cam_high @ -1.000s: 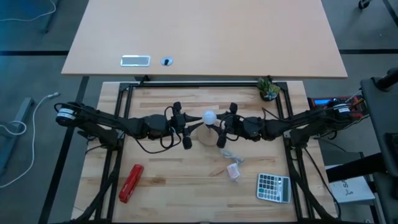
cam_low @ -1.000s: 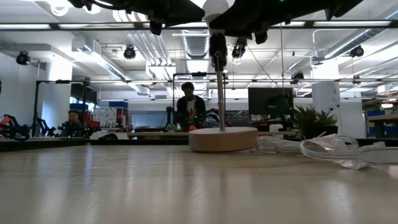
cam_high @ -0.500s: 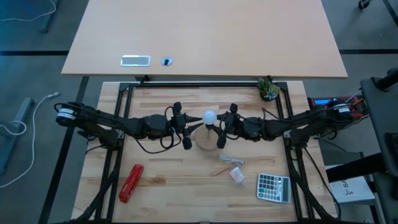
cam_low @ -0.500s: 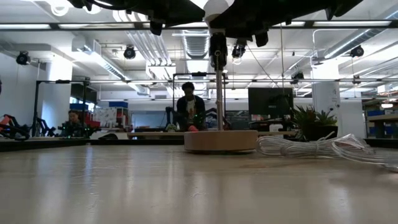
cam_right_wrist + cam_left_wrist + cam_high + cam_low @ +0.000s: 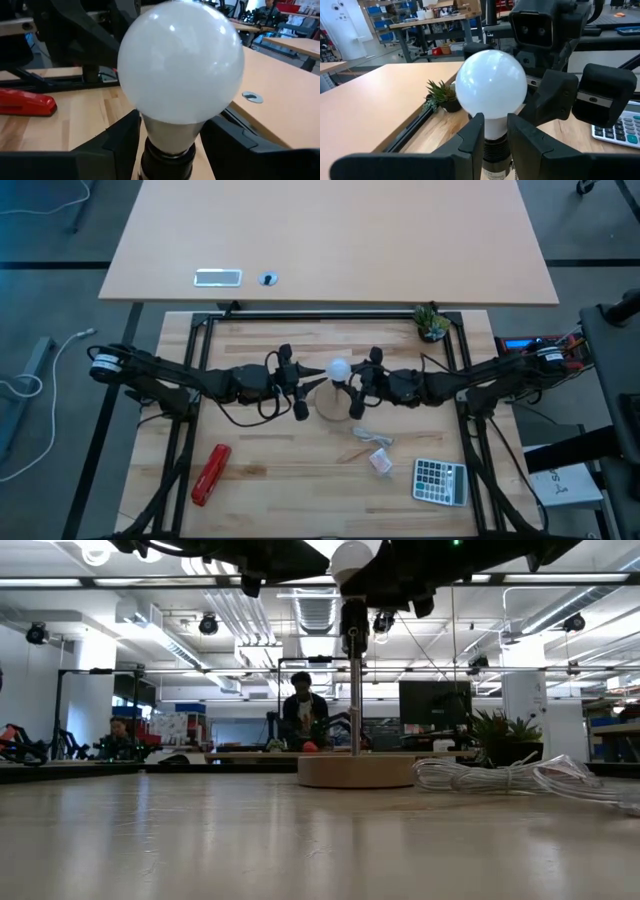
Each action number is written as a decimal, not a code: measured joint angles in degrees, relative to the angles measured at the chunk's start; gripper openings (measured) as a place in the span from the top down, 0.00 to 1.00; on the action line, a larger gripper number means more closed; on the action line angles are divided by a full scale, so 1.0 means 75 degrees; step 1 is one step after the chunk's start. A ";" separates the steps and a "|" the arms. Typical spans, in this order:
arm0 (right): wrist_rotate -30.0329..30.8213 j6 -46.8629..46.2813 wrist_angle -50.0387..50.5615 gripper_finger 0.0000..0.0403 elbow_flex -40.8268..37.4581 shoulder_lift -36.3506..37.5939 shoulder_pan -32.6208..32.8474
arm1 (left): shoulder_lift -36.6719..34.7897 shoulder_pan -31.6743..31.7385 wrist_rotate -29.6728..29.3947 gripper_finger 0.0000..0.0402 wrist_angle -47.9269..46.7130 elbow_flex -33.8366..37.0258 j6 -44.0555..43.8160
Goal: Screw lightbulb
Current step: Remove the lightbulb from the lamp
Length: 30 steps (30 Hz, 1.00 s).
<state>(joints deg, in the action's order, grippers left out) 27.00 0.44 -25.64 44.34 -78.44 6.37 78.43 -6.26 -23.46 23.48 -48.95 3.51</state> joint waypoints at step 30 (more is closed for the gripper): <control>-0.0026 -0.0600 0.2085 0.42 -0.0003 0.1306 0.0087 | 0.0000 0.0000 -0.0003 0.81 0.0073 0.0000 -0.0020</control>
<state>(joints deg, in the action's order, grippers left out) 26.81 -4.05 -10.01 44.31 -68.65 7.03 78.43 -6.26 -23.49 24.02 -48.95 3.36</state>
